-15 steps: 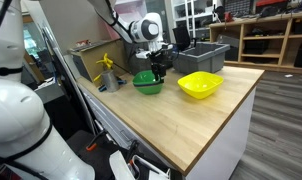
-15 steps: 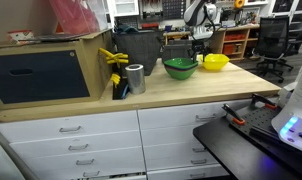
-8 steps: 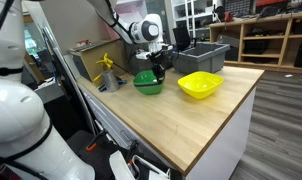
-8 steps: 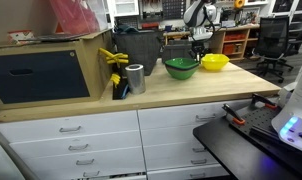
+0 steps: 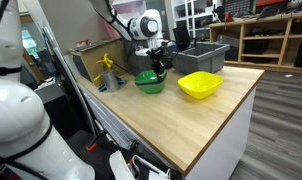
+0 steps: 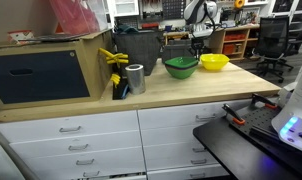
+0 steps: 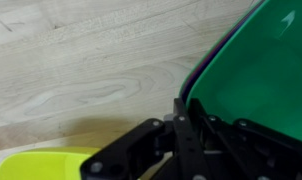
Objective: Unstack the bowls
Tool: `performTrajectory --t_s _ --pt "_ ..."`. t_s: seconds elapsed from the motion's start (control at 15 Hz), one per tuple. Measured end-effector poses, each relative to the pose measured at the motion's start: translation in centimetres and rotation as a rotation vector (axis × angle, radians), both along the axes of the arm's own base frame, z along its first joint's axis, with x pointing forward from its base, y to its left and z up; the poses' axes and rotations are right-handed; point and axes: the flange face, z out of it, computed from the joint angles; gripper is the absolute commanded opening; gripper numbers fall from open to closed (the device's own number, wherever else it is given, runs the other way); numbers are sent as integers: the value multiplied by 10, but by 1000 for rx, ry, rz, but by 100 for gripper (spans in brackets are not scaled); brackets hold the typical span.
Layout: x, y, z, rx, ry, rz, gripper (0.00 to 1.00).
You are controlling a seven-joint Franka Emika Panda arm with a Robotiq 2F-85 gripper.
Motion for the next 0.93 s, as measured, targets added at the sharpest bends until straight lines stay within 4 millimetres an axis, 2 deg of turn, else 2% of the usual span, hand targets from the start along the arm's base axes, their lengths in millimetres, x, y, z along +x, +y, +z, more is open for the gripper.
performTrajectory --t_s 0.27,0.4,0.93 --pt "2 1 18 9 -30 13 1" --pt "3 5 34 24 -57 9 0" --pt "3 29 117 127 -203 -2 1"
